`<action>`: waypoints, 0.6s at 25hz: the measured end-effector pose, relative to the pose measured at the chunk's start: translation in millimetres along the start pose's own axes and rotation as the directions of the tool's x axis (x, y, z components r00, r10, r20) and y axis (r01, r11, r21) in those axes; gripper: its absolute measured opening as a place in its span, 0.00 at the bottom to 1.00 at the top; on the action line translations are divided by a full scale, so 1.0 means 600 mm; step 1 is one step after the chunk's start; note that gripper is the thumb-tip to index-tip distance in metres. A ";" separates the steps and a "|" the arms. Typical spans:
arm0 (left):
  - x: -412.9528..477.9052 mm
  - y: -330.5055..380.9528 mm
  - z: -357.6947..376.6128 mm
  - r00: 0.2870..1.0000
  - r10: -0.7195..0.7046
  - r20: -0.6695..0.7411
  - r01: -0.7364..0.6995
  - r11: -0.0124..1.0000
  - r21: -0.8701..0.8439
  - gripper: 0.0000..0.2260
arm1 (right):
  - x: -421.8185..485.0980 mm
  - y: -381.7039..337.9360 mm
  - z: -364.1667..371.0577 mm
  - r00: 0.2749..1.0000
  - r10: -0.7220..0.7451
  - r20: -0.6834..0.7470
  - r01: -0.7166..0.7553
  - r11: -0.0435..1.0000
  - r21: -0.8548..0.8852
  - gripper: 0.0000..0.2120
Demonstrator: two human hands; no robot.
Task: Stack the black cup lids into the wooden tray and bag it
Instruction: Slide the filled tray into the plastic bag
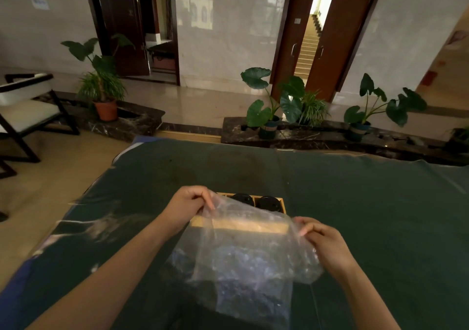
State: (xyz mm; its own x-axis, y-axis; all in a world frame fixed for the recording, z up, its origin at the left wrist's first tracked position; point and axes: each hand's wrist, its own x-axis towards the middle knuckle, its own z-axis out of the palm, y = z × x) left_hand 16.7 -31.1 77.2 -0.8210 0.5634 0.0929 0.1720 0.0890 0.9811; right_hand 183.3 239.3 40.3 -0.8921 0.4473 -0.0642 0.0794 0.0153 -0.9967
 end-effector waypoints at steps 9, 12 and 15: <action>0.036 0.096 0.023 0.894 0.111 0.435 -0.194 0.969 0.152 0.16 | 0.010 -0.109 0.075 0.656 0.280 0.701 0.103 0.887 -0.450 0.22; 0.046 0.102 0.008 0.846 0.019 0.532 -0.054 0.997 0.050 0.11 | 0.003 -0.100 0.089 0.674 0.252 0.695 0.032 0.929 -0.368 0.06; 0.039 0.074 -0.022 0.840 0.009 0.542 0.279 0.850 -0.447 0.19 | -0.002 -0.085 0.069 0.715 0.164 0.680 -0.118 0.987 -0.114 0.05</action>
State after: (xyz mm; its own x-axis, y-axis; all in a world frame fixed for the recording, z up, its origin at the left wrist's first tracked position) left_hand -1.9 -25.1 125.1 -0.3934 0.9194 -0.0053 -0.3262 -0.1341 0.9357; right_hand 161.7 201.0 89.1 -0.9272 -0.2855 -0.2425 0.2341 0.0638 -0.9701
